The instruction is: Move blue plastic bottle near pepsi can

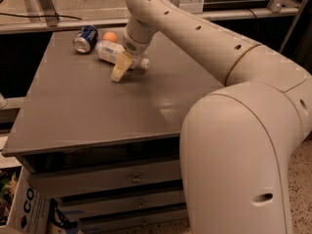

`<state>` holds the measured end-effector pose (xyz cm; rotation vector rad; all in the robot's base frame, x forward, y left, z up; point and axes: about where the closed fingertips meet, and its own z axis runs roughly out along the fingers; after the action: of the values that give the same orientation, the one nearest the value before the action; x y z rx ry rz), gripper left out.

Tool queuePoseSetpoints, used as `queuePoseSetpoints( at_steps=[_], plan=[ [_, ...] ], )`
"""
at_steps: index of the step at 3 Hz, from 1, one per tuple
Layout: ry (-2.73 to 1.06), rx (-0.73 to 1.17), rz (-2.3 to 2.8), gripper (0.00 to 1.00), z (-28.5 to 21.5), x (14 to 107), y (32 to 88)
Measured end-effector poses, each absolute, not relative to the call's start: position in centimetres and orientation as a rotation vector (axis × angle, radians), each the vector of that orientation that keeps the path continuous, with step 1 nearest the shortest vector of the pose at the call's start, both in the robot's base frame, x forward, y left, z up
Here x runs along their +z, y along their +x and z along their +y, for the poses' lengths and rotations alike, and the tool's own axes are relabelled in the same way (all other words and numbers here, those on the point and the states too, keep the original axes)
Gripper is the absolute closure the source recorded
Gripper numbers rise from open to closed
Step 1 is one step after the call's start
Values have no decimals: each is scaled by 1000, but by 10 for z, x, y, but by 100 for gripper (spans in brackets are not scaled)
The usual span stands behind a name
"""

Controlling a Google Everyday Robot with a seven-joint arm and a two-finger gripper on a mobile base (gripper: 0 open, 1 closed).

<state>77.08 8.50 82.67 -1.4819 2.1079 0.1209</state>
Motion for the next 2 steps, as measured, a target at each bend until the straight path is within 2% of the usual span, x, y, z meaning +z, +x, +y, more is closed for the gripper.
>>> queuePoseSetpoints(
  at_steps=[2],
  plan=[
    [-1466, 210, 2045, 0, 86, 851, 752]
  ],
)
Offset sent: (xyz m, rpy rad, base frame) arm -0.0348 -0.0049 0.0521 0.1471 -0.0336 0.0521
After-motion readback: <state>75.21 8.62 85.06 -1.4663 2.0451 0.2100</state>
